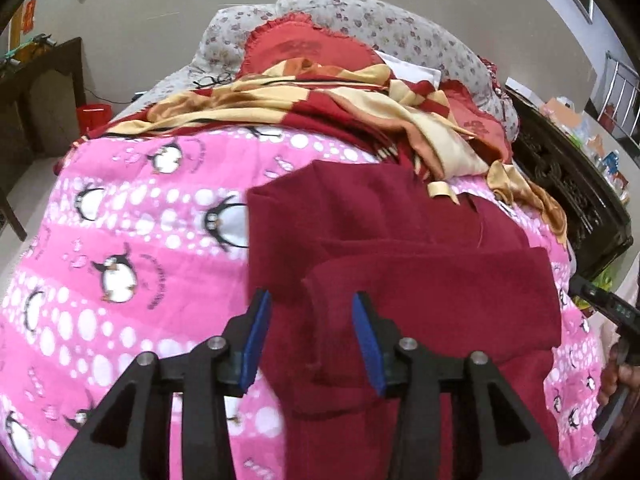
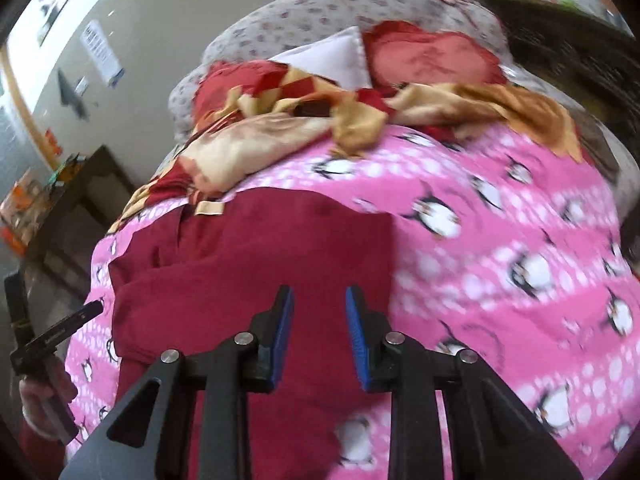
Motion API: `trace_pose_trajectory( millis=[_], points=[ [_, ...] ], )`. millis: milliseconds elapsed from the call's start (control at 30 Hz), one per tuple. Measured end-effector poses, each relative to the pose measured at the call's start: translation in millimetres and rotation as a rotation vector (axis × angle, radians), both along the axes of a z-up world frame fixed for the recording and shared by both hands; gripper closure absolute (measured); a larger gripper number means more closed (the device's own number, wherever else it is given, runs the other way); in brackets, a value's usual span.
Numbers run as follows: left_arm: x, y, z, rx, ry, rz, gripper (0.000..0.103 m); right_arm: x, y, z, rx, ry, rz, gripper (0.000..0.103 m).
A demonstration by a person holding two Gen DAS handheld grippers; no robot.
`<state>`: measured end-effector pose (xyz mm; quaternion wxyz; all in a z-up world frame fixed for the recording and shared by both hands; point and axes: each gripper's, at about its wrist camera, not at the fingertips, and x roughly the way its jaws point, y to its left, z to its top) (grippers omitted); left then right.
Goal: Fold small clothes
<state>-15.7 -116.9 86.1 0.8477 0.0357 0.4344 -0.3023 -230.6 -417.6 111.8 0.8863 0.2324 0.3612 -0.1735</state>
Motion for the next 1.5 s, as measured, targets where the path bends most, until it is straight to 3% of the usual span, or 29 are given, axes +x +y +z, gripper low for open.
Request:
trace_pose_trajectory(
  millis=[167, 300, 400, 733, 867, 967, 1200, 1300, 1367, 1500],
  points=[
    [10, -23, -24, 0.093, -0.03, 0.041, 0.058, 44, -1, -19, -0.027, 0.069, 0.026, 0.058],
    [28, -24, -46, 0.103, 0.028, 0.069, 0.056, 61, -10, -37, -0.091, 0.109, 0.005, 0.058],
    [30, -26, -51, 0.111, 0.026, 0.062, 0.056, 63, -14, -36, -0.081, 0.106, 0.002, 0.058],
    [24, -29, -48, 0.144, -0.011, 0.057, 0.056, 8, 13, -14, -0.062, 0.097, 0.043, 0.058],
    [24, -30, -49, 0.152, -0.02, 0.057, 0.055, -10, 27, -27, -0.053, 0.122, 0.068, 0.057],
    [22, -32, -48, 0.159, -0.025, 0.061, 0.055, -7, 28, -55, -0.091, 0.225, 0.065, 0.058],
    [14, -26, -39, 0.186, -0.029, 0.052, 0.055, -16, 27, -42, -0.071, 0.182, 0.029, 0.059],
    [9, -16, -32, 0.168, -0.023, 0.048, 0.055, -29, 24, -34, -0.062, 0.145, -0.011, 0.053],
    [3, -8, -28, 0.154, -0.016, 0.047, 0.051, -36, 17, -34, -0.038, 0.137, -0.053, 0.047],
    [-12, 6, -27, 0.123, -0.001, 0.039, 0.042, -44, 3, -51, 0.083, 0.136, -0.097, 0.046]
  ],
)
